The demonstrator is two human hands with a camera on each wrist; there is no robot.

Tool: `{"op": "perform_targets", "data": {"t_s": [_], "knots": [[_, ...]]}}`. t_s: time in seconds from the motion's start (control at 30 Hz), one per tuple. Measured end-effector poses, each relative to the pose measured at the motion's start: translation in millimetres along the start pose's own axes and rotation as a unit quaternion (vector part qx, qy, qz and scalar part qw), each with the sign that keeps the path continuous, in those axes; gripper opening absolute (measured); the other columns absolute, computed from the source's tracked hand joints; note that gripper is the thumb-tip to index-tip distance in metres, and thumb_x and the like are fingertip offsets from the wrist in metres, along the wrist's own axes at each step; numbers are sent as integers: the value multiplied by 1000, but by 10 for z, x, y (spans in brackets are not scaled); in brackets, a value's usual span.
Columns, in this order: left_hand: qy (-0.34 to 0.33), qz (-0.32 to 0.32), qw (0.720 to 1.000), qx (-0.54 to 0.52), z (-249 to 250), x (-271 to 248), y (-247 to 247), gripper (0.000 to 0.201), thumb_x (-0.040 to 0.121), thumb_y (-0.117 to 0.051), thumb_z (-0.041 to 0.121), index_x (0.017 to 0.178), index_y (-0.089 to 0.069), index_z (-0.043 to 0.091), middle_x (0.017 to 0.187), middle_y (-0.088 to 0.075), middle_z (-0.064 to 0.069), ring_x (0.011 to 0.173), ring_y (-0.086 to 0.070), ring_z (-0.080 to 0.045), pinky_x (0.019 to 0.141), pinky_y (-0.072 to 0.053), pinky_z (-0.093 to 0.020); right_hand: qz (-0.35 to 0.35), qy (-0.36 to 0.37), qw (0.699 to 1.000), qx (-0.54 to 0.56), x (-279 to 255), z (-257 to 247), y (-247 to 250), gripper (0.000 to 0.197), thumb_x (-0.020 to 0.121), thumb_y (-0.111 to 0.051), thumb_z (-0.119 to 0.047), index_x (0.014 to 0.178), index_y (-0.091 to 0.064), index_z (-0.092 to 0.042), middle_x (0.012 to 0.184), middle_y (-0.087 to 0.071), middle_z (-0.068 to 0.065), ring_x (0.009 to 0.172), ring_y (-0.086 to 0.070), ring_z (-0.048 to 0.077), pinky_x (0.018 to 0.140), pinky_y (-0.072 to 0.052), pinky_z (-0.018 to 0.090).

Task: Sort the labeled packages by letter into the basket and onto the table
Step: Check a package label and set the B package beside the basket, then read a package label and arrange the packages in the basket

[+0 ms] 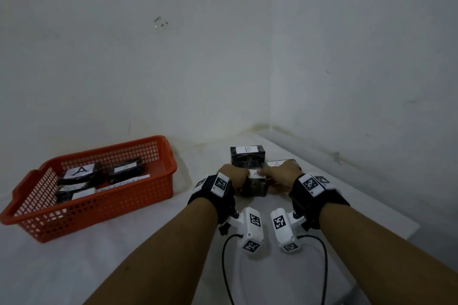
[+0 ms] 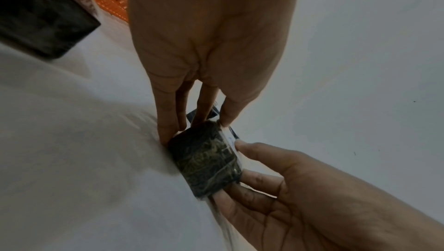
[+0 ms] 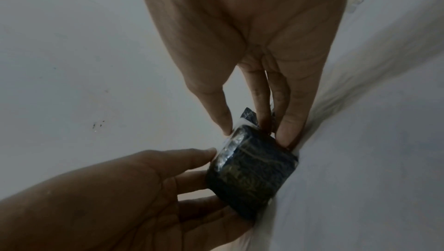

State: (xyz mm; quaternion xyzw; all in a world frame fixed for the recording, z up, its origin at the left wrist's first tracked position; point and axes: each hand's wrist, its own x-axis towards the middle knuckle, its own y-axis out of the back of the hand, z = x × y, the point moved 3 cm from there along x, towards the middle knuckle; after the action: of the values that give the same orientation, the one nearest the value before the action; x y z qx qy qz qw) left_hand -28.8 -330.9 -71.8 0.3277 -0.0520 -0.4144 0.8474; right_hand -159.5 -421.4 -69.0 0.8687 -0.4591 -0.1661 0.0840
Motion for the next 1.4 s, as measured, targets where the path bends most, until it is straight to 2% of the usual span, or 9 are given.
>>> {"op": "perform_targets", "data": {"t_s": [0.17,0.37,0.57,0.7,0.9,1.0,1.1,1.27,1.4], "knots": [[-5,29,998,57,-8,-26,-2,38,102,-55,23,134,-59,1,135,-62,-20,123,-61,-37,105,-48,-39,-12,-15,999,-33,-14,-26,-33,34,85,-82,-17,105,-70,7,102,-76,25,96,-76,40,83,-64,53],[28,19,999,-38,19,-85,44,34,103,-51,19,129,-59,-1,134,-61,-20,122,-60,-35,101,-46,-35,-9,-8,998,-59,37,-15,-28,32,85,-83,-21,100,-71,5,101,-77,24,88,-77,38,74,-65,49],[6,20,999,-34,0,-66,62,12,90,-67,16,87,-57,11,122,-69,-20,88,-67,-27,82,-64,-39,-2,-5,998,-55,26,-9,3,22,87,-81,-17,86,-68,1,94,-76,22,86,-75,38,82,-64,51],[1,34,998,-45,57,-179,181,24,90,-67,17,73,-52,13,109,-72,-19,98,-74,-32,82,-64,-44,19,20,997,-75,-41,-58,114,19,86,-79,-15,76,-68,-2,80,-70,13,70,-67,24,51,-57,29],[-19,20,999,-29,158,-521,640,19,94,-65,17,88,-68,-1,96,-72,-14,75,-69,-24,77,-63,-41,83,139,979,-127,-294,-295,110,16,84,-75,-20,71,-71,-13,72,-68,1,75,-64,25,70,-52,33],[-57,40,997,17,88,-794,981,29,96,-63,22,105,-73,-4,104,-76,-8,87,-72,-23,79,-64,-40,83,206,967,-128,-534,-488,-54,6,86,-75,-22,81,-72,-21,73,-66,-10,81,-66,20,78,-50,30],[-77,62,993,69,-99,-1083,1363,33,96,-64,29,105,-76,1,104,-78,-7,96,-74,-24,77,-64,-36,47,268,954,-127,-825,-675,-327,10,88,-75,-23,96,-73,-19,73,-66,-7,73,-64,13,74,-48,29],[-61,118,978,161,-579,-1666,2014,38,91,-67,36,93,-78,0,91,-76,-22,70,-68,-22,71,-60,-34,-58,313,938,-138,-1340,-873,-998,30,88,-78,-32,116,-70,-24,101,-73,-7,93,-69,14,80,-53,27],[-6,137,972,192,-1046,-2167,2410,31,90,-68,40,90,-81,11,78,-73,-9,69,-62,-17,71,-55,-33,-142,347,911,-172,-1818,-969,-1608,44,87,-80,-33,128,-66,-24,118,-71,-9,106,-63,8,88,-44,22]]}}
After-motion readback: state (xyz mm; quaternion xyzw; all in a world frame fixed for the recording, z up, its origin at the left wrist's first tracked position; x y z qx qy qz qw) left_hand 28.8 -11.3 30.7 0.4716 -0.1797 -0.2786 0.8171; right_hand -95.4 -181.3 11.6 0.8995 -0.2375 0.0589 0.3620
